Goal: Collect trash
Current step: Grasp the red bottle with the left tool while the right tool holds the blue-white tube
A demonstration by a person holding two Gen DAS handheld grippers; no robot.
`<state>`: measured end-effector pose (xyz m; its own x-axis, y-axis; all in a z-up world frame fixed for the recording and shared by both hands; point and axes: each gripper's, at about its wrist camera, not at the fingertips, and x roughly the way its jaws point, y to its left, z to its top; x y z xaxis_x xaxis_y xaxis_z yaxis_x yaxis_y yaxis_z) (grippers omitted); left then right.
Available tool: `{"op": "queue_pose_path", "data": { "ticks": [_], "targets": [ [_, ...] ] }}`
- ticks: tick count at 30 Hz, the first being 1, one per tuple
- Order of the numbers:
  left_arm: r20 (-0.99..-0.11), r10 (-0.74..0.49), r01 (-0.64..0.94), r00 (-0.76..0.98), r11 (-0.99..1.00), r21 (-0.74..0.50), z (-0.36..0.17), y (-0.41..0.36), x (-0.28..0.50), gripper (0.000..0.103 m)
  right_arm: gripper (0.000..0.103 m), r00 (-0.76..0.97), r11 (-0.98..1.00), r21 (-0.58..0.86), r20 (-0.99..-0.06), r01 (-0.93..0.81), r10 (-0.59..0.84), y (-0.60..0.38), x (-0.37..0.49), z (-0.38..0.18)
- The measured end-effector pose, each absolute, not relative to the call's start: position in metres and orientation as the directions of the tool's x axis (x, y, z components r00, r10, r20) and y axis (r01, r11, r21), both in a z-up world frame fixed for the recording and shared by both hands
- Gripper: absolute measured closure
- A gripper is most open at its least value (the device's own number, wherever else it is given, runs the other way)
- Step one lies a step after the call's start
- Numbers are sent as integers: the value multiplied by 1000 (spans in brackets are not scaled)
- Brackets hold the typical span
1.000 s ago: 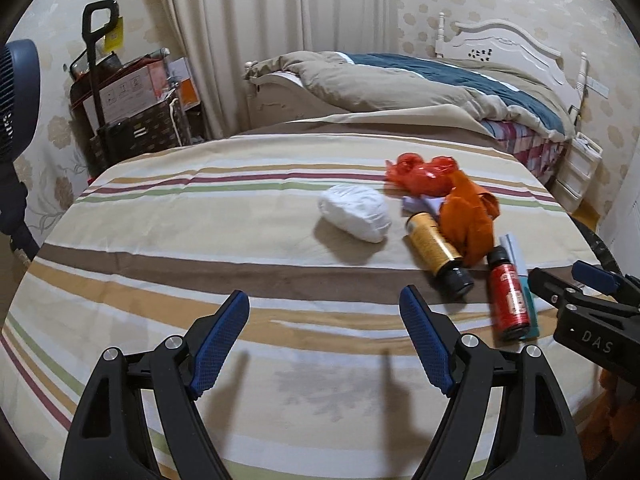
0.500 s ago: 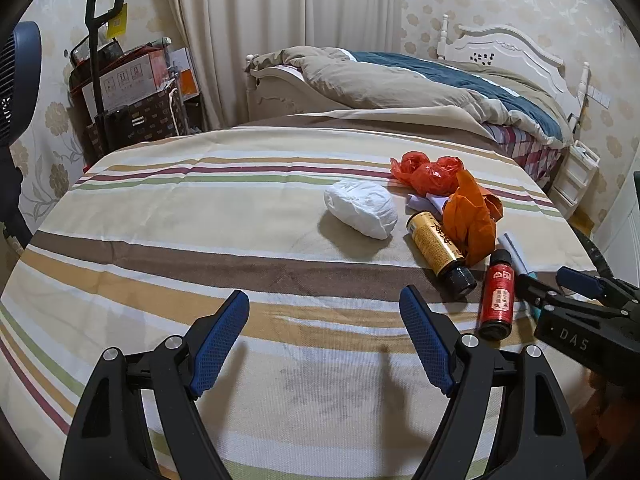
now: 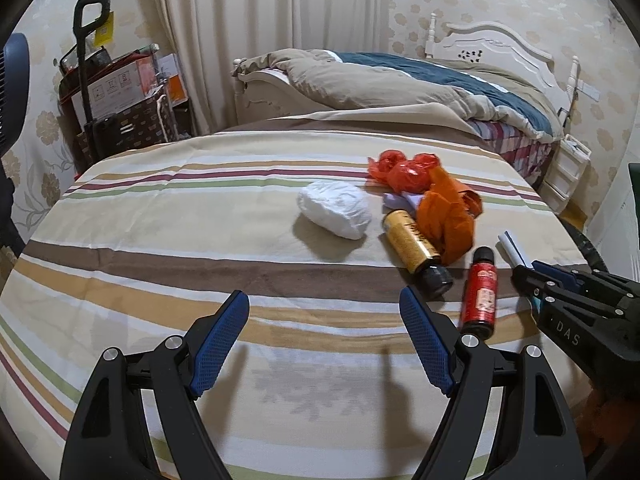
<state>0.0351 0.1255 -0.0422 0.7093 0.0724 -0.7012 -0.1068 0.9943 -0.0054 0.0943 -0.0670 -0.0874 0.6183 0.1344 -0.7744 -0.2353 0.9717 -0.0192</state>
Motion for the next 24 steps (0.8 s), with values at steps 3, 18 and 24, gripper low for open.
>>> {"op": "queue_pose_path", "data": {
  "ticks": [3, 18, 24],
  "targets": [
    [-696, 48, -80, 716, 997, -13, -41, 116, 34, 26, 84, 623, 978, -10, -772, -207, 124, -80, 92, -87],
    [-701, -36, 51, 712, 999, 1, -43, 65, 42, 35, 84, 634, 990, 25, -766, -139, 108, -122, 89, -87],
    [-724, -49, 88, 688, 996, 16, -49, 50, 50, 49, 84, 635, 989, 48, -762, -136, 125, -129, 87, -87]
  ]
}}
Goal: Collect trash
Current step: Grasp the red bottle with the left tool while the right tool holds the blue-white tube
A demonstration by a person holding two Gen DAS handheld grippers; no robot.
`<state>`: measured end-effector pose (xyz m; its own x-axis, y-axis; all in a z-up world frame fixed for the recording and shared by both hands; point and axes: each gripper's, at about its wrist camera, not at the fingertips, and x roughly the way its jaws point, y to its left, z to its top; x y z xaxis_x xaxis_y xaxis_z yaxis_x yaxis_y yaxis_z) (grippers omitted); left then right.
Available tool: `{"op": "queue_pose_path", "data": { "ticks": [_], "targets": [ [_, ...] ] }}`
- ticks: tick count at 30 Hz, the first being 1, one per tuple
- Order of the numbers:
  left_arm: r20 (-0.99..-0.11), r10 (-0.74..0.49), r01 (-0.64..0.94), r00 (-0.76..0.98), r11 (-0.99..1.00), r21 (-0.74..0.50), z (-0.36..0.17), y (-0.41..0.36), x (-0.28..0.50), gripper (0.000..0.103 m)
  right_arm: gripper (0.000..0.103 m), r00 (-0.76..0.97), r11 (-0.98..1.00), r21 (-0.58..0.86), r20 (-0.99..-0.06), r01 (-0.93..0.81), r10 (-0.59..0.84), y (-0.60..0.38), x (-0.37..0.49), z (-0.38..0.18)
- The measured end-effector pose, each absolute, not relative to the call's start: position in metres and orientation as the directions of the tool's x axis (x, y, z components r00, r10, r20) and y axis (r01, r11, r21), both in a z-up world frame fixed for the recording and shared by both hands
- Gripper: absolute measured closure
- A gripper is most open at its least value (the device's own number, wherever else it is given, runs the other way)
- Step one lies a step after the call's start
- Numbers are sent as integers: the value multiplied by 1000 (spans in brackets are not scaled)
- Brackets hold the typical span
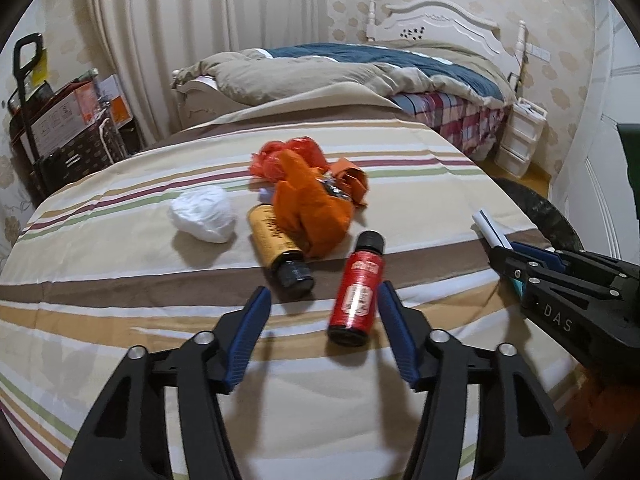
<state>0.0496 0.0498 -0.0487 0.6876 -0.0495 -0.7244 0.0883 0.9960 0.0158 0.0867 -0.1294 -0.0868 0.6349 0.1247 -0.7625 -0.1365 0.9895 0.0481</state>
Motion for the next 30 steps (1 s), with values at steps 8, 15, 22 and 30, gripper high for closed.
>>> {"op": "queue_pose_path", "data": {
  "ticks": [8, 15, 22, 30],
  "targets": [
    [-762, -66, 122, 644, 992, 17, -57, 36, 60, 67, 83, 634, 988, 60, -762, -139, 135, -131, 86, -87],
    [-775, -70, 128, 628, 992, 14, -60, 34, 61, 71, 83, 634, 988, 60, -761, -139, 136, -131, 86, -87],
    [-774, -71, 133, 629, 991, 18, -61, 33, 62, 76, 83, 634, 988, 53, -762, -142, 132, -130, 85, -87],
    [-762, -104, 125, 639, 992, -30, -57, 37, 58, 76, 84, 640, 989, 54, -757, -141, 133, -129, 84, -86]
  ]
}}
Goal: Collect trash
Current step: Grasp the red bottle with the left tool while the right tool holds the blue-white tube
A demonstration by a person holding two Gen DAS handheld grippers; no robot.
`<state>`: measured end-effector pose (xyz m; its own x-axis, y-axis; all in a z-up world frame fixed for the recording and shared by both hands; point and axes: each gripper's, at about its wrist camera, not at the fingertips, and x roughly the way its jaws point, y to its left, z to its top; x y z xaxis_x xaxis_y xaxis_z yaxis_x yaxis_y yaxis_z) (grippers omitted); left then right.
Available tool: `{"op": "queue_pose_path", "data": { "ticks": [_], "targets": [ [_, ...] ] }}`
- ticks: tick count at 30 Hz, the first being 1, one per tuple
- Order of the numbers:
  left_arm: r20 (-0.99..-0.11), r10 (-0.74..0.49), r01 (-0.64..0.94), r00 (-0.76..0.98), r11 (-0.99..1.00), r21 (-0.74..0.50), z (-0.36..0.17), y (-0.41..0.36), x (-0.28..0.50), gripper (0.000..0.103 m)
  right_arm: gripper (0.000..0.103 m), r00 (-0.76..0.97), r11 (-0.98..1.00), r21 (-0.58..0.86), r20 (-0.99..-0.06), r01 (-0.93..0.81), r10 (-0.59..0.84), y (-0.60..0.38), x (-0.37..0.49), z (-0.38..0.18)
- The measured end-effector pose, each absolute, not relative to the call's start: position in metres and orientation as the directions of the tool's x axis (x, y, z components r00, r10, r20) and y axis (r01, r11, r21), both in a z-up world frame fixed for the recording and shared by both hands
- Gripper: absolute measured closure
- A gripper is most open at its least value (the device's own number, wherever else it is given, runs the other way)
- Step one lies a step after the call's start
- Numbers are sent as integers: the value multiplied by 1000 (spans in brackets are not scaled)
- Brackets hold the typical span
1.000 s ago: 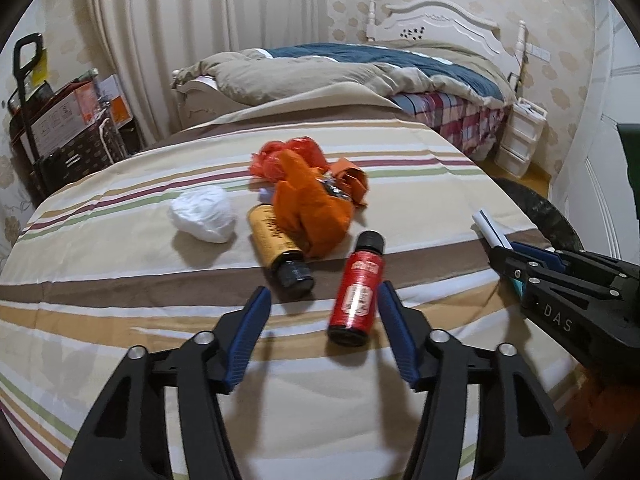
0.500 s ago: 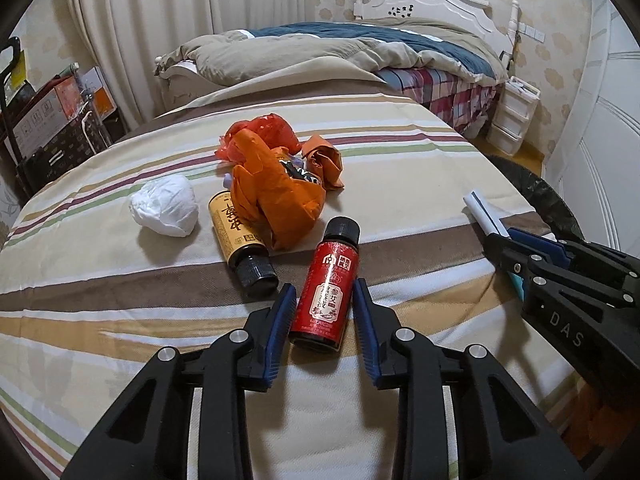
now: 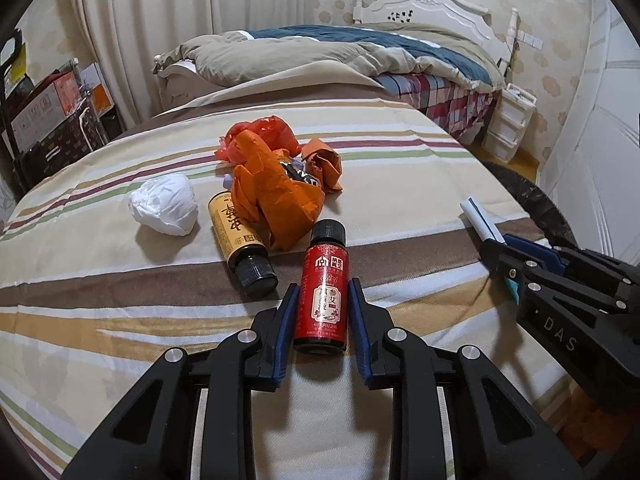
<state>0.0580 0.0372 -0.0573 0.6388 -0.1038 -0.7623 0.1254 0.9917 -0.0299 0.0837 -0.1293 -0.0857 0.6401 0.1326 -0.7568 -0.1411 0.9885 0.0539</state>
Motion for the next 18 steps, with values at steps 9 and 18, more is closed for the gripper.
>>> {"op": "queue_pose_path", "data": {
  "ticks": [9, 18],
  "targets": [
    [-719, -138, 127, 681, 989, -69, -46, 42, 45, 76, 84, 658, 989, 67, -740, -134, 139, -133, 78, -80],
    [-665, -182, 166, 724, 982, -88, -24, 31, 39, 76, 84, 686, 992, 70, -717, -107, 124, -146, 70, -68]
  ]
}}
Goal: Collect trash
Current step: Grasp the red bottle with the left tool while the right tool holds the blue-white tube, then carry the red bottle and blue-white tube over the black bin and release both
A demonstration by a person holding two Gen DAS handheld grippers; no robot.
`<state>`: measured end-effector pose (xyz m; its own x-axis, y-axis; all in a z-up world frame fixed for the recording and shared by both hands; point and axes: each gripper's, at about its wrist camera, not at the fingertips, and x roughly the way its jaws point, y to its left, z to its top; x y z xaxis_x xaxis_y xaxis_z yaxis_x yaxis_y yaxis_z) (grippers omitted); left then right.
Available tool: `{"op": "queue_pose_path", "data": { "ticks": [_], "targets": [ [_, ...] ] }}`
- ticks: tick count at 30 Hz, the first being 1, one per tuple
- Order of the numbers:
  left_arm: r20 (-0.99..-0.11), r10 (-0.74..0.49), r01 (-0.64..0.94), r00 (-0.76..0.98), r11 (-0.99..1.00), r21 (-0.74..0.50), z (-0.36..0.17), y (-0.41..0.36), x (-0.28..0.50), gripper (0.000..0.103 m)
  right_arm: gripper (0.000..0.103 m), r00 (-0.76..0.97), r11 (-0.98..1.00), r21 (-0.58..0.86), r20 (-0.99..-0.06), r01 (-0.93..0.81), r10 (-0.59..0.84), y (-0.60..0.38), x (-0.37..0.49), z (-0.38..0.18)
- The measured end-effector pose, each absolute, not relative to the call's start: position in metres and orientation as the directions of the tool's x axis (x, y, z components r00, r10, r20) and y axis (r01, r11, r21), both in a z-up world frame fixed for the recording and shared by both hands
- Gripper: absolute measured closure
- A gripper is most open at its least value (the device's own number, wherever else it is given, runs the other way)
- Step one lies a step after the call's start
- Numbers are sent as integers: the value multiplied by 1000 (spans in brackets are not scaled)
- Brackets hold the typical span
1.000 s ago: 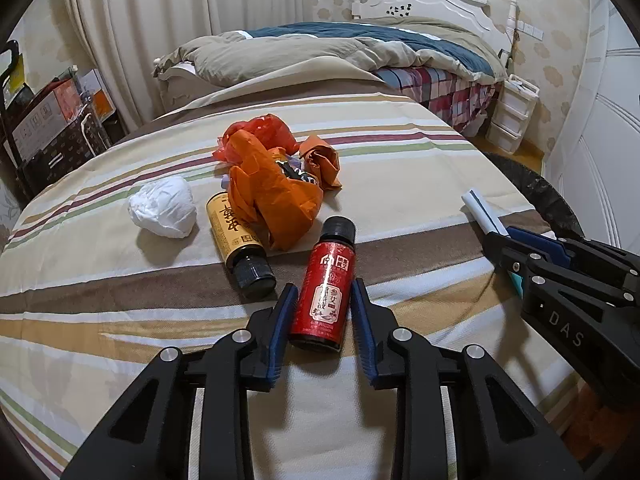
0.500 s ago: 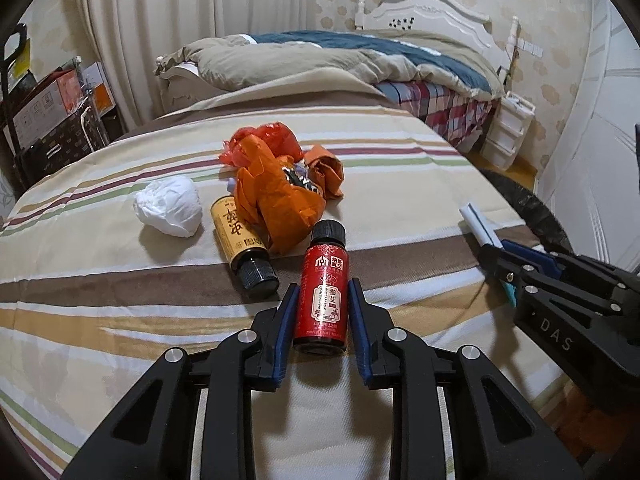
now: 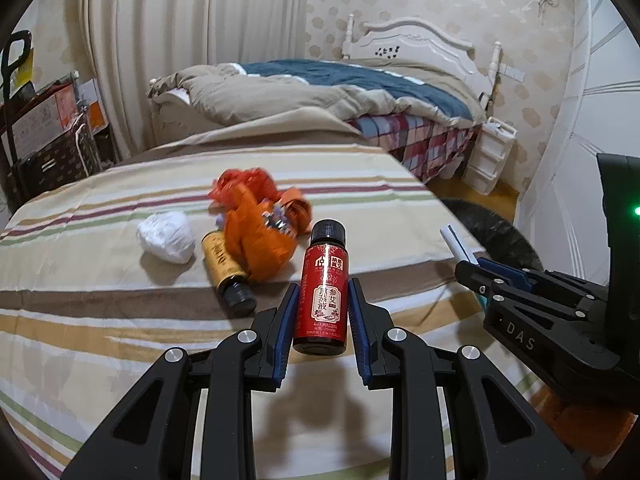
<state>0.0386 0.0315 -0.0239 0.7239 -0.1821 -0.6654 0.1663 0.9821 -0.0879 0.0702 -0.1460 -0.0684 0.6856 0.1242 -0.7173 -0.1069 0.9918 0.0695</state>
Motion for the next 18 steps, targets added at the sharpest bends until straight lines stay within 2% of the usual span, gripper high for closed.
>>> {"op": "queue_pose_path", "data": {
  "ticks": [18],
  "targets": [
    [-623, -274, 313, 733, 948, -49, -10, -64, 81, 76, 84, 740, 992, 67, -672, 105, -33, -249, 87, -47]
  ]
}}
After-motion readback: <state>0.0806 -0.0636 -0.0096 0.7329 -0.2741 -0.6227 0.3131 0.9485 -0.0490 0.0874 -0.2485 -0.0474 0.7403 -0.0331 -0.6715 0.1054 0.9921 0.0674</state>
